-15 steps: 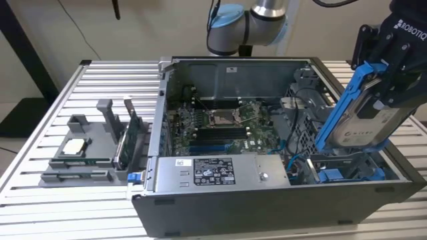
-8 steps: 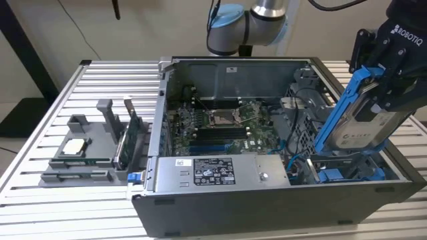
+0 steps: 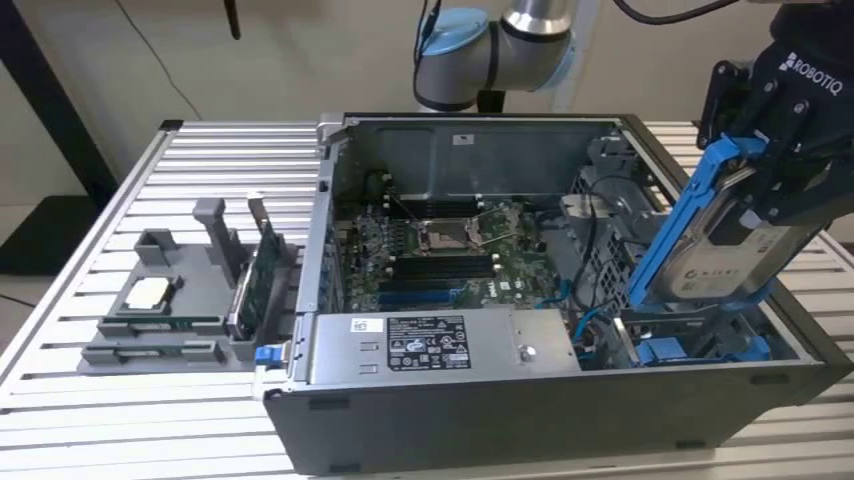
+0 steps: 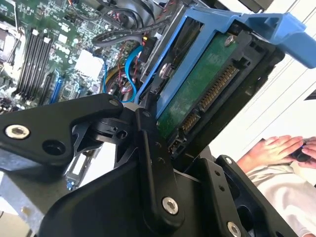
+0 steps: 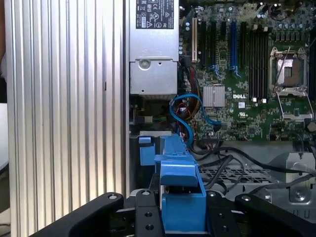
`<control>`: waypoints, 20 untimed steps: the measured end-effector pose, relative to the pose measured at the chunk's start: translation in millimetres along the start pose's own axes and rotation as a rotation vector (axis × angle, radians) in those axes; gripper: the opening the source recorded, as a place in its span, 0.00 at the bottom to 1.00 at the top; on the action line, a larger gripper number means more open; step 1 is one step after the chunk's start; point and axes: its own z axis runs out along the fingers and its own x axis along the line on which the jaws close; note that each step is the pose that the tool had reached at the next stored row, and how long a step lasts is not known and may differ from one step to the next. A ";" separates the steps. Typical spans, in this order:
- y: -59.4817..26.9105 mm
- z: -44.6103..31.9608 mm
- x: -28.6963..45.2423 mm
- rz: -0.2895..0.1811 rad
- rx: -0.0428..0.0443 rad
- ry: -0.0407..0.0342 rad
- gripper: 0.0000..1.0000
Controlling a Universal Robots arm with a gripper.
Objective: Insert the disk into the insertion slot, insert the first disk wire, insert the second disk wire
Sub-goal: 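Insert the disk into the insertion slot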
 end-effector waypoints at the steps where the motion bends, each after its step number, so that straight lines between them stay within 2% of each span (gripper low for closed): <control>1: 0.0 1.0 0.0 0.000 0.0000 0.0001 0.33; 9: -0.4 8.3 0.0 0.000 0.0000 0.0001 0.33; 12: -5.8 18.2 0.1 0.000 -0.0002 -0.0001 0.33; 15: -8.1 22.1 0.2 0.000 -0.0002 0.0001 0.33; 17: -8.9 28.8 0.3 0.000 -0.0003 0.0000 0.33; 20: -9.5 32.4 0.7 0.000 -0.0003 -0.0001 0.33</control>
